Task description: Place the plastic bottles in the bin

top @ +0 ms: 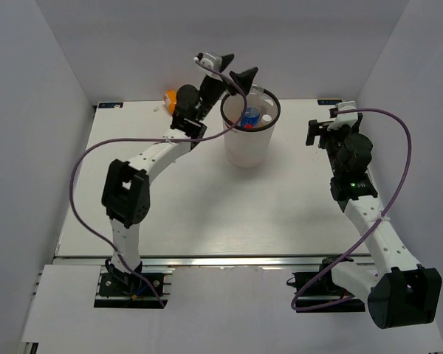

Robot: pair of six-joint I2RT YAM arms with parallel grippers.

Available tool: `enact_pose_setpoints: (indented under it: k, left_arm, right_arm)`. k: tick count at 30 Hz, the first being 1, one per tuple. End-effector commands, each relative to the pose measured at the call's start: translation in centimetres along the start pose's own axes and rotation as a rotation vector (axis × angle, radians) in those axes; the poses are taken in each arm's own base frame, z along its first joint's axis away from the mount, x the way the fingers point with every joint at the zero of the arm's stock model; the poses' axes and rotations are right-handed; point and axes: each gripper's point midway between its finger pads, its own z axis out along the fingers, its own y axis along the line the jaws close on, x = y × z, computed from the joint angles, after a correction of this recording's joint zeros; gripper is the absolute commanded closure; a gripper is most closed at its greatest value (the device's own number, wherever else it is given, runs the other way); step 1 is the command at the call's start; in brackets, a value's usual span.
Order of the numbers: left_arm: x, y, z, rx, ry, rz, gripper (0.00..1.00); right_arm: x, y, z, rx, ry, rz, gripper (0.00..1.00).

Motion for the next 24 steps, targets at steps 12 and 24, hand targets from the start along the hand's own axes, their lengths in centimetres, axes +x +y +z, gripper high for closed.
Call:
enact_pose_setpoints:
  k: [12,24]
  left_arm:
    - [-6.2,19.0,-6.5,-0.805,0.185,-0.038,0.02]
    - [8.2,28.7,-11.3,-1.051,0.418,-0.022,0.02]
  right_arm:
    - [-0.9,-0.3,0.9,0.011,-0.013,0.027,0.11]
    - [1.6,-0.2,2.6,0.016,0.082,0.010,0.11]
